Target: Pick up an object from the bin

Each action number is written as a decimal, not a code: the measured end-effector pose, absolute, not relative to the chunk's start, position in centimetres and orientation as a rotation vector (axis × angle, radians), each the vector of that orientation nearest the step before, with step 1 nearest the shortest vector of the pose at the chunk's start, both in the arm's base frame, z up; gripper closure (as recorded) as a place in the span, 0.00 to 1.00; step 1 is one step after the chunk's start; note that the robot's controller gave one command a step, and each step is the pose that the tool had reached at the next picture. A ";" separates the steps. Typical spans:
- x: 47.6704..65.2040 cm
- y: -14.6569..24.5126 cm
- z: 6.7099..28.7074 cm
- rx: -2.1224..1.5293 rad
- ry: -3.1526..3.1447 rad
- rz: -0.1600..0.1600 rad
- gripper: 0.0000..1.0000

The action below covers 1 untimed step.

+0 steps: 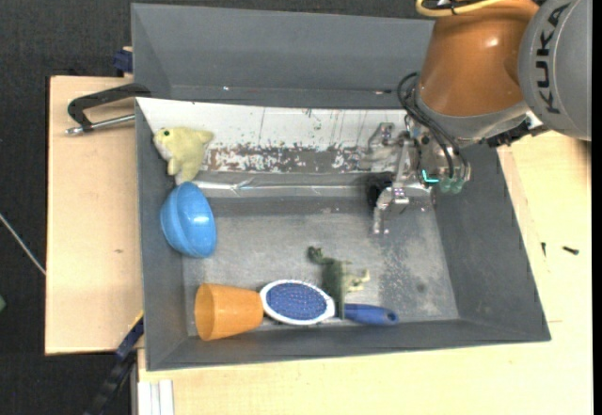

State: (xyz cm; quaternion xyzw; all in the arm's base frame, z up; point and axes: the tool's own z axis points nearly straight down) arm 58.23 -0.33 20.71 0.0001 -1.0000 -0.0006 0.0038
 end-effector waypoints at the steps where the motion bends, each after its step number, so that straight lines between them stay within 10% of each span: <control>1: 51.6 4.3 14.2 0.112 -3.129 -0.004 0.00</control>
Offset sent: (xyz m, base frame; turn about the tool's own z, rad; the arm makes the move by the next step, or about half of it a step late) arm -0.0627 0.0428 -0.0613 -0.0650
